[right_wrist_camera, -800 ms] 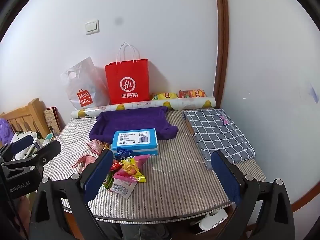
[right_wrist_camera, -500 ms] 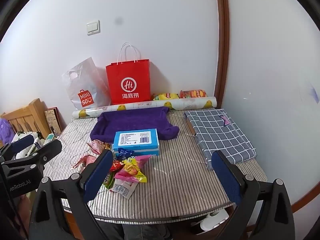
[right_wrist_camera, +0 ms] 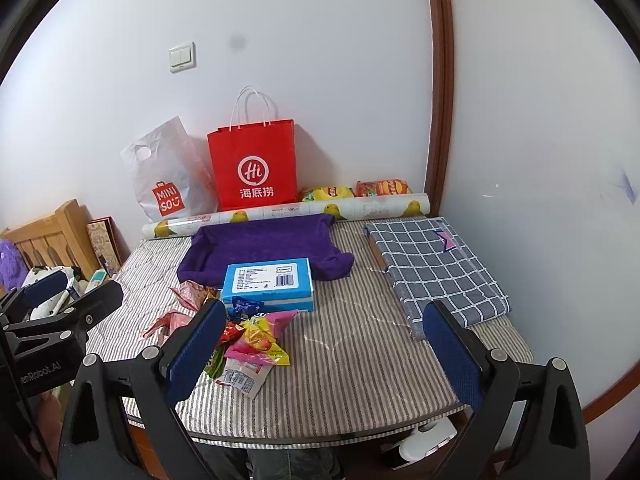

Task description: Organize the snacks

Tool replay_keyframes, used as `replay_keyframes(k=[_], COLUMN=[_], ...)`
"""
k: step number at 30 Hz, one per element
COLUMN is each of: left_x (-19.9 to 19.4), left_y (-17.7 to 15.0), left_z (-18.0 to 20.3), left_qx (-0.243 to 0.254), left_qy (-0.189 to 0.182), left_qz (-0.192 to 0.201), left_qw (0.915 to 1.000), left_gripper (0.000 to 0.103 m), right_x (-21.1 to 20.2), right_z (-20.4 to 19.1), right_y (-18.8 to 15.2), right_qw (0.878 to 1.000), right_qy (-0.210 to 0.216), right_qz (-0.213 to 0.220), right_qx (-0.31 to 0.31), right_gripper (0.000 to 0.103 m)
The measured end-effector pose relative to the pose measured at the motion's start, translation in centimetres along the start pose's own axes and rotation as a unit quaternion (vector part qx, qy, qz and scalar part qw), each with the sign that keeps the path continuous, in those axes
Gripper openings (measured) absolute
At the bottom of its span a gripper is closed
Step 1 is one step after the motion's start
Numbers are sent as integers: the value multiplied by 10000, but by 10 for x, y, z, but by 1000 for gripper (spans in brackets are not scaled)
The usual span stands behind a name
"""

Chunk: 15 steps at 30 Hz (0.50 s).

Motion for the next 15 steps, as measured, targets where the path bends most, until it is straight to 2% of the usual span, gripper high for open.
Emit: replay_keyframes(k=[15], left_x=[-2], left_y=[3], left_z=[4], left_qx=[-157], left_qy=[-130], left_qz=[-28], left_qw=[9998], left_gripper=[102], right_x=[-1], right_z=[1], right_y=[-1], right_qw=[10000], right_qy=[7], right_qz=[29], right_qx=[-27], right_gripper=[98])
Point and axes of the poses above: each gripper's, at about its wrist camera, not at the fingertips, and x roughly the way its jaws point, z to its right, y to its top, the point moved 9 cm from there along x, roughly the way its jaws point, and after that the axes turned 2 degrees about x, right-handed, at the moved point
